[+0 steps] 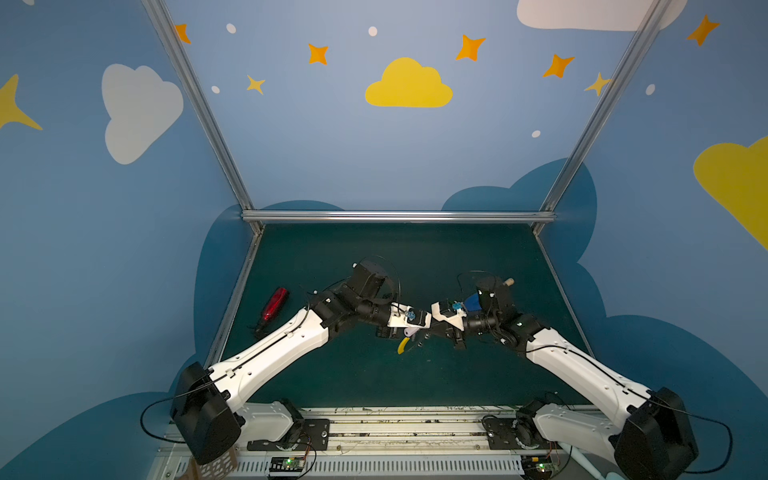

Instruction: Put the keys on the keyring

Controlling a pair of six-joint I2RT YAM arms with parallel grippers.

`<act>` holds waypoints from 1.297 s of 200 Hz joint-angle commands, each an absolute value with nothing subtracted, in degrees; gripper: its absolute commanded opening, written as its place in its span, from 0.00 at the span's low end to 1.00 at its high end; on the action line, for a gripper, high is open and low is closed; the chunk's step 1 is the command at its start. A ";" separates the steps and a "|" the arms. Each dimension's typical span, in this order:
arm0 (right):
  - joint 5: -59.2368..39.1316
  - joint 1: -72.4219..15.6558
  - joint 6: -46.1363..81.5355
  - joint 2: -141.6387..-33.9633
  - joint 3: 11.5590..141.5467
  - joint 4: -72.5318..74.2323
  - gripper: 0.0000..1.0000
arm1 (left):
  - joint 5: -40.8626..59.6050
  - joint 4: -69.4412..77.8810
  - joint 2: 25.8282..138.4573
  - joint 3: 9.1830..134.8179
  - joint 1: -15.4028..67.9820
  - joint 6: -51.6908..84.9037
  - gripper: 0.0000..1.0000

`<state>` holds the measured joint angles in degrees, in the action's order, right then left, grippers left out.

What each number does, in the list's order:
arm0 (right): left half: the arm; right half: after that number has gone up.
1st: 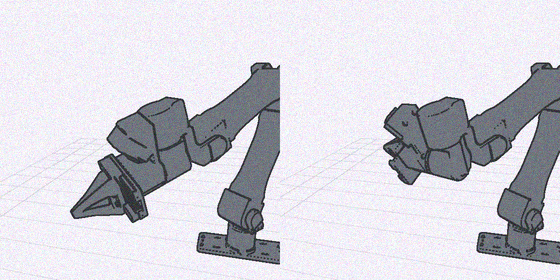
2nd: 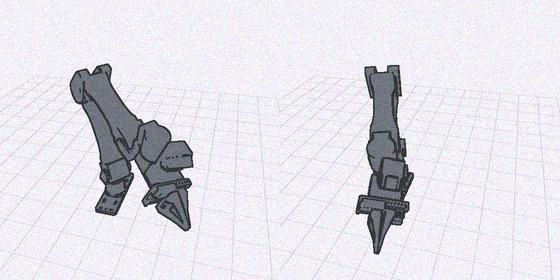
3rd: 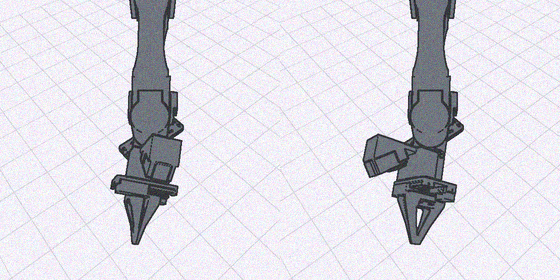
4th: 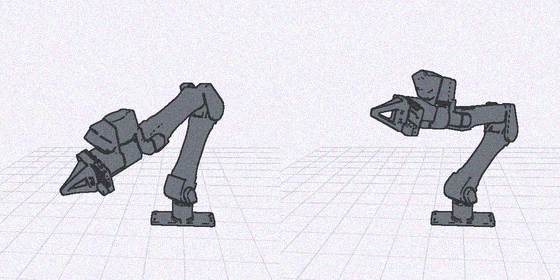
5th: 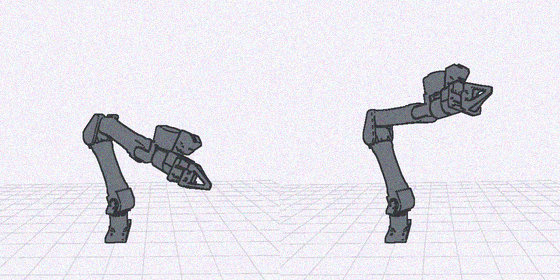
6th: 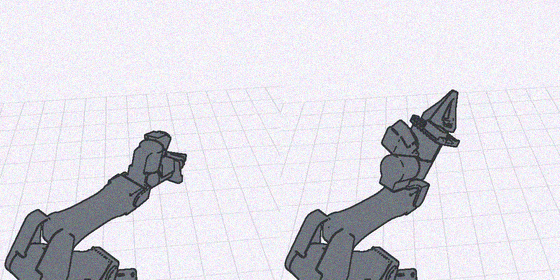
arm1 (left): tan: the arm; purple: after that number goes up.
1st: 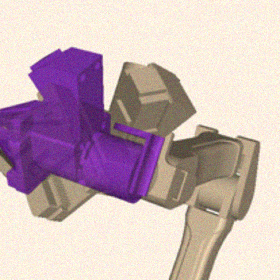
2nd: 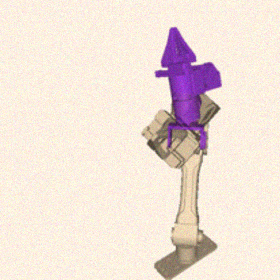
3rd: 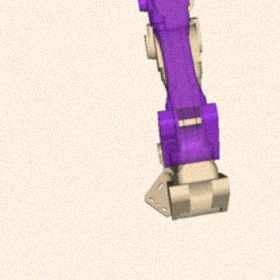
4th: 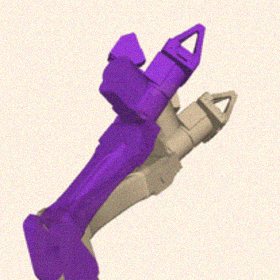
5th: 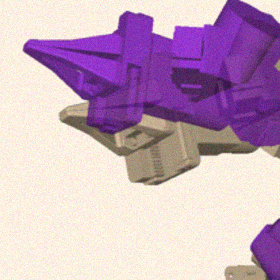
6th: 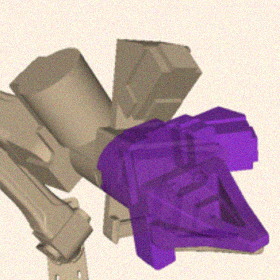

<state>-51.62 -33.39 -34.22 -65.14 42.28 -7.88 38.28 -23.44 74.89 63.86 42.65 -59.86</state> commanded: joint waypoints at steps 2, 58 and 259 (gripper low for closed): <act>-51.15 -33.84 -32.16 -65.47 43.81 -6.51 0.00 | 38.18 -24.72 73.84 64.90 43.19 -60.82 0.03; -43.38 -34.71 -25.50 -65.66 44.59 -3.58 0.00 | 31.36 -24.05 74.23 64.63 45.29 -60.39 0.04; -19.38 -37.52 -16.22 -61.28 43.96 11.83 0.00 | 19.80 -18.24 74.36 64.64 49.53 -48.79 0.34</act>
<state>-21.41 -37.54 -15.25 -62.72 42.63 5.96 17.12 -18.37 76.03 65.73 48.99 -52.36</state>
